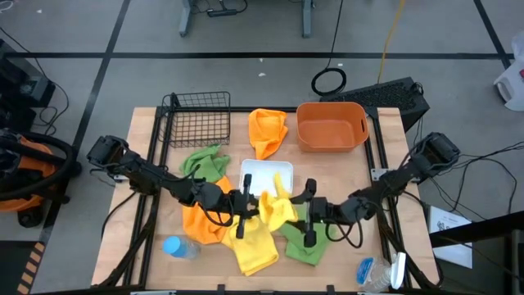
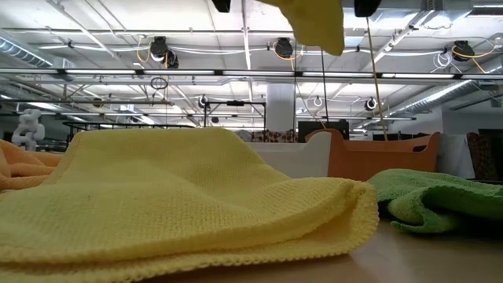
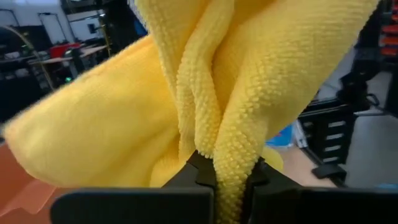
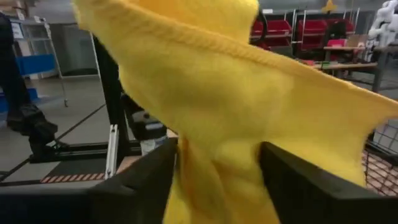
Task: Sort microfiber towel by color & place in baskets
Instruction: Put the top yellow microfiber towel into the white bin
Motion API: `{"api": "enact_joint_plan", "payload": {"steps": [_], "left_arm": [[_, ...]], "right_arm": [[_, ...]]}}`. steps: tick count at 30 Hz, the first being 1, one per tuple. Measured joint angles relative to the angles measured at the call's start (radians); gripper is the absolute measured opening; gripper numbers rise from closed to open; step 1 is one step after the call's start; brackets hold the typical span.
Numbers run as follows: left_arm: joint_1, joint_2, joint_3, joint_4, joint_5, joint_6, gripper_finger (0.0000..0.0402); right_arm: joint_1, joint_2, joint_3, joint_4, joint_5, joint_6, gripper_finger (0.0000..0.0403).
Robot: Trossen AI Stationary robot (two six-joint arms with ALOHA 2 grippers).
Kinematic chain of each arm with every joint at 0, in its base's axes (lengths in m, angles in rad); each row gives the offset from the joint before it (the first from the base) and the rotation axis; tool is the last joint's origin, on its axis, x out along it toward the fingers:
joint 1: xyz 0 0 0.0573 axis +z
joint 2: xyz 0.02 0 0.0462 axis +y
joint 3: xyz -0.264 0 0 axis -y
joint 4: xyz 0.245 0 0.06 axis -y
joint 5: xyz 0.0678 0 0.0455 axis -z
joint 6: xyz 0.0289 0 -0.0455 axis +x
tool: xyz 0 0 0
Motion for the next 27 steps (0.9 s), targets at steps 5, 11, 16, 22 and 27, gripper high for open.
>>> {"api": "enact_joint_plan", "payload": {"steps": [5,11,16,22,27], "left_arm": [[0.002,0.000,0.000,-0.003,0.002,0.055,0.0012],[0.002,0.000,0.000,-0.003,0.012,0.092,0.0012],[0.018,0.000,0.000,-0.001,0.033,0.101,0.0012],[0.046,0.000,0.000,-0.005,0.127,0.099,0.0012],[0.048,0.000,0.000,-0.006,0.179,0.098,0.0012]], "right_arm": [[0.011,0.000,0.000,-0.029,0.062,0.002,0.0313],[-0.009,0.012,0.000,-0.031,0.063,0.008,0.0379],[-0.053,0.033,0.000,-0.011,-0.024,0.008,0.0396],[-0.075,0.054,0.000,0.124,-0.058,-0.082,0.0395],[-0.086,0.054,0.000,0.144,-0.084,-0.101,0.0393]]}}
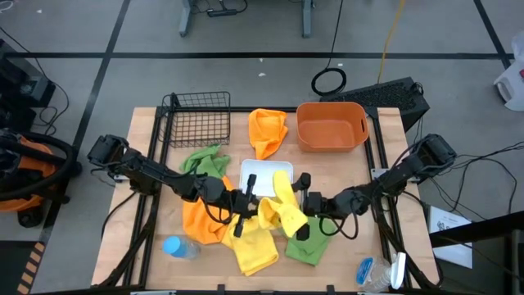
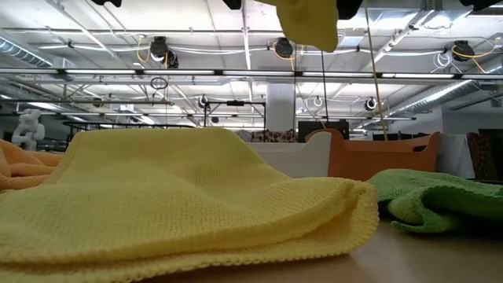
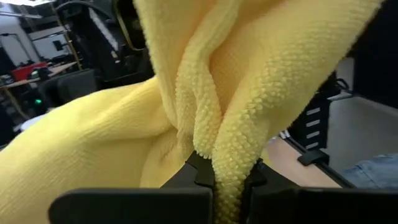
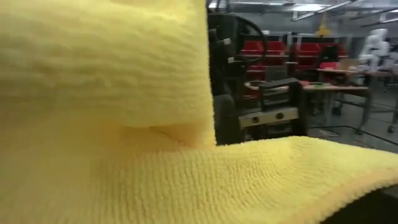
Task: Sort microfiber towel by color & place in baskets
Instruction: Put the top yellow microfiber towel into the white bin
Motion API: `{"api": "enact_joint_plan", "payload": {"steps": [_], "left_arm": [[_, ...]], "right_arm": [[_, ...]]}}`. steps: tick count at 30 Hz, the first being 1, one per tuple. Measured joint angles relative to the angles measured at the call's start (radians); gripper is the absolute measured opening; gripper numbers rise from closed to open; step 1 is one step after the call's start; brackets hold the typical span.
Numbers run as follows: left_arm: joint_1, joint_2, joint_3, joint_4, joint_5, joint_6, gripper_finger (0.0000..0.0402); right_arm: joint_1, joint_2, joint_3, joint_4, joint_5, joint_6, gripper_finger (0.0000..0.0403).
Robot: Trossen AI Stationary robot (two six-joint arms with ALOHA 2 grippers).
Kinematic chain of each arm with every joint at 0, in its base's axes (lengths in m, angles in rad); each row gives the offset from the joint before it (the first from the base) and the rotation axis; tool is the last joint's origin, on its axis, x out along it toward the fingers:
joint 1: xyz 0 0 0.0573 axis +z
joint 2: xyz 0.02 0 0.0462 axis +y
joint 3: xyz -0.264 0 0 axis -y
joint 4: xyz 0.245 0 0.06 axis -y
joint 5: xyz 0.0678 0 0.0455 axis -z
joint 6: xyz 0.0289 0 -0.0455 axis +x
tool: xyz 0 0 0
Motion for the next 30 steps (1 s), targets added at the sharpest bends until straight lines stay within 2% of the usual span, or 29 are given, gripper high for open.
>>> {"api": "enact_joint_plan", "payload": {"steps": [4,7,11,18,19,22,27,30], "left_arm": [[0.001,0.000,0.000,-0.001,0.007,-0.001,0.0013],[0.004,0.000,0.000,0.001,-0.030,-0.032,0.0035],[0.017,0.000,0.000,0.007,-0.134,-0.144,0.0076],[0.020,0.000,0.000,-0.003,-0.164,-0.227,0.0145],[0.021,0.000,0.000,-0.004,-0.172,-0.240,0.0157],[0.020,0.000,0.001,-0.025,-0.206,-0.262,0.0192],[0.008,-0.014,0.001,-0.164,-0.261,-0.292,0.0239],[-0.005,-0.057,0.001,-0.250,-0.283,-0.316,0.0254]], "right_arm": [[-0.012,0.002,0.000,-0.002,-0.085,0.012,0.0376],[-0.017,0.005,0.000,-0.006,-0.108,0.012,0.0326],[-0.019,0.005,0.000,-0.003,-0.100,-0.003,0.0225],[-0.041,0.005,0.000,-0.005,-0.101,-0.023,0.0028],[-0.043,0.005,0.000,-0.003,-0.101,-0.029,0.0017],[-0.043,0.004,0.000,-0.006,-0.101,-0.025,0.0024],[-0.033,-0.007,0.000,-0.008,-0.099,-0.029,0.0022],[-0.021,-0.015,0.000,-0.005,-0.025,-0.036,0.0012]]}}
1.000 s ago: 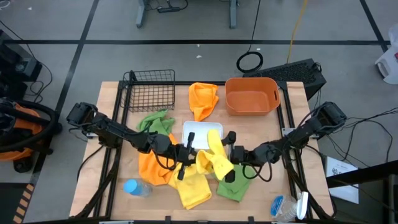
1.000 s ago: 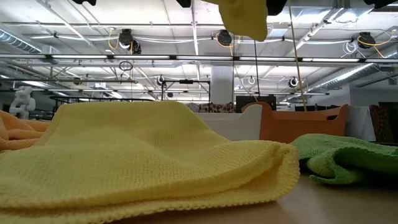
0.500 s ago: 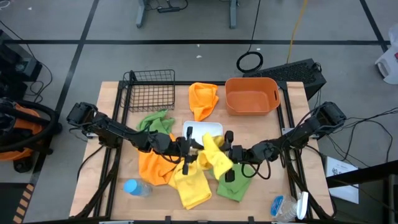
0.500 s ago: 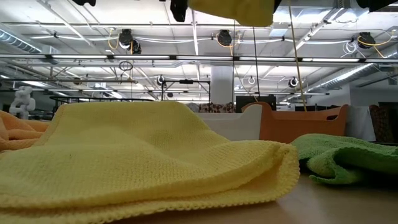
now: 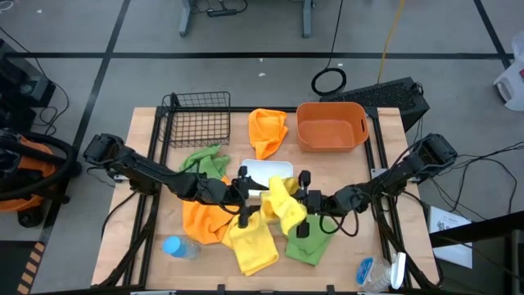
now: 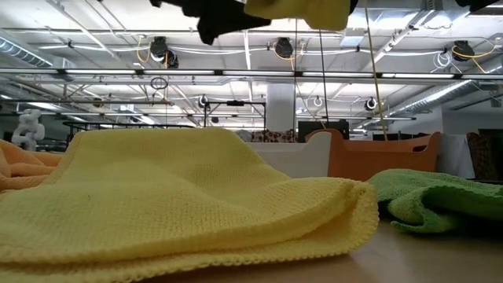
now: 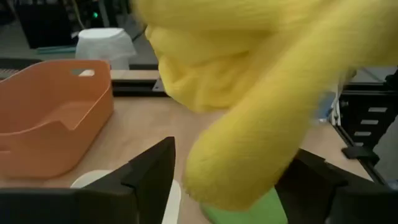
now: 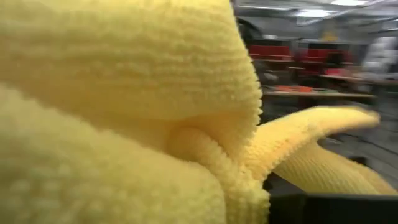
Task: Sort microfiber towel by color & place in baskets
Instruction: Put the top yellow microfiber towel into the white bin
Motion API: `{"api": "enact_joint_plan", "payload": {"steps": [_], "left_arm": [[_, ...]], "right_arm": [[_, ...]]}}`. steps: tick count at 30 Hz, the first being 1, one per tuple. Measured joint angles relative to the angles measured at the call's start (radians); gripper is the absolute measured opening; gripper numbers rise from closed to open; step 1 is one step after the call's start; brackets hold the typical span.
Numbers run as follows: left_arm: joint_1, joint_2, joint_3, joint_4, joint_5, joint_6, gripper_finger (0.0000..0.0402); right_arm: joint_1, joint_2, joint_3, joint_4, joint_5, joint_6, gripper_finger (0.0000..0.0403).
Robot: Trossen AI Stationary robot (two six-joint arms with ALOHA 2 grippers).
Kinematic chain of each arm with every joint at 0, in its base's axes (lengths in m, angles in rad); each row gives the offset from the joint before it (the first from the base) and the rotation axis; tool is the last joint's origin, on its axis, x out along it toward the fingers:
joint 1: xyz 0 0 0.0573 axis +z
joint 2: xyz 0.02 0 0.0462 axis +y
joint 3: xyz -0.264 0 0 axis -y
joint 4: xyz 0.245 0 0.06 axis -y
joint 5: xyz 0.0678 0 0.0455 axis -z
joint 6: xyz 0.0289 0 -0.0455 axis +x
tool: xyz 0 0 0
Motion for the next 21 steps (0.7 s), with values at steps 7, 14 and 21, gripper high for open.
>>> {"api": "enact_joint_plan", "payload": {"steps": [7,14,21], "left_arm": [[-0.042,-0.147,0.000,-0.223,-0.057,0.000,0.0258],[-0.086,-0.237,-0.020,-0.413,-0.172,-0.026,0.0258],[-0.094,-0.261,-0.032,-0.516,-0.252,-0.052,0.0258]], "right_arm": [[0.009,-0.006,0.002,0.007,0.034,-0.011,0.0014],[0.016,-0.008,0.072,-0.064,0.038,0.001,0.0015],[0.016,-0.008,0.172,-0.290,0.132,0.049,0.0015]]}}
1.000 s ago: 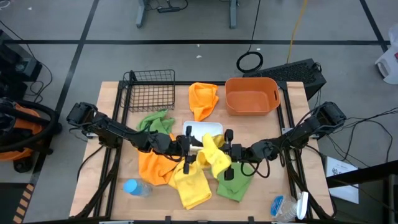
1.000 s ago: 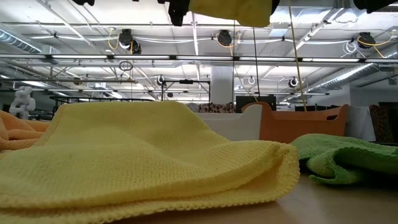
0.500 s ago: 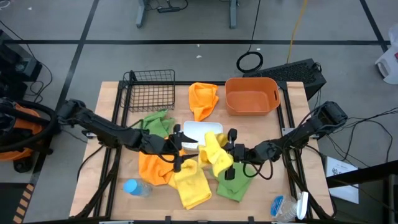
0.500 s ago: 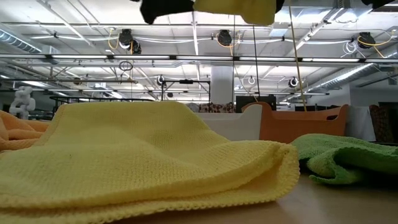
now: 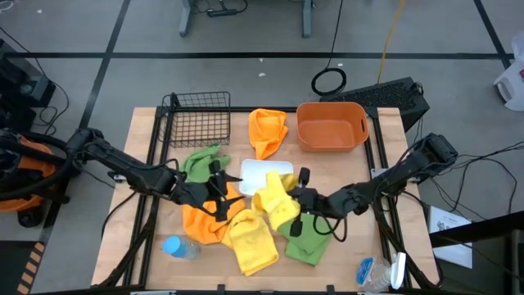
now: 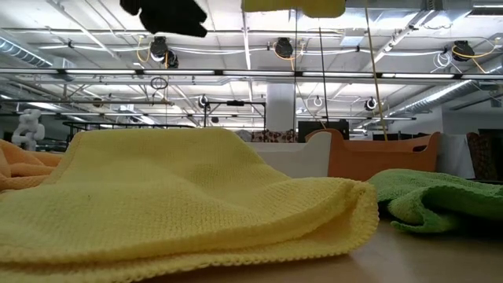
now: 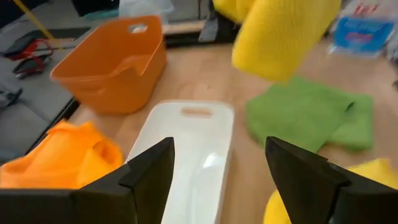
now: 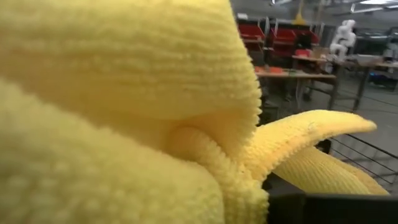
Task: Sort microfiber towel by color & place in baskets
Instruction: Put the top yellow microfiber towel into the white bin
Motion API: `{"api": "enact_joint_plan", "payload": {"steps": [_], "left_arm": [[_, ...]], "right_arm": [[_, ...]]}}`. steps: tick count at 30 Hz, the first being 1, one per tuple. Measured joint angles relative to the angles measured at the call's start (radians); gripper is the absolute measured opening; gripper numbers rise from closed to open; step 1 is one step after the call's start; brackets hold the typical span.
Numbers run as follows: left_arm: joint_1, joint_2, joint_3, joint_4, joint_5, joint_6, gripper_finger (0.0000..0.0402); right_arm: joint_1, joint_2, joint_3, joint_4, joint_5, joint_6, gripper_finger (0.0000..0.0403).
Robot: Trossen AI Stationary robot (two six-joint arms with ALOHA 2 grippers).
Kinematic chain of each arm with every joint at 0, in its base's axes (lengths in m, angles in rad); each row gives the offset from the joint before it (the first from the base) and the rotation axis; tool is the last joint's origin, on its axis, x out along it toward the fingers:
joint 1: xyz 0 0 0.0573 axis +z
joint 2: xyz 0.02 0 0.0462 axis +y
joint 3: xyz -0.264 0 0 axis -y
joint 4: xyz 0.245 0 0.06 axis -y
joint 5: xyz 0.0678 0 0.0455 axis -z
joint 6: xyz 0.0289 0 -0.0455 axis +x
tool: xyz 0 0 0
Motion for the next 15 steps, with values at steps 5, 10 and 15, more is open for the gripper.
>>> {"api": "enact_joint_plan", "payload": {"steps": [5,10,15], "left_arm": [[0.000,-0.009,0.000,-0.071,-0.061,-0.032,0.0258],[-0.006,-0.034,0.000,-0.168,-0.128,-0.084,0.0258],[-0.006,-0.074,0.000,-0.221,-0.229,-0.103,0.0258]], "right_arm": [[-0.024,0.000,0.052,-0.068,0.004,-0.020,0.0015],[-0.106,0.000,0.090,-0.080,0.003,-0.068,0.0015],[-0.206,0.000,0.102,-0.136,-0.056,0.002,0.0015]]}}
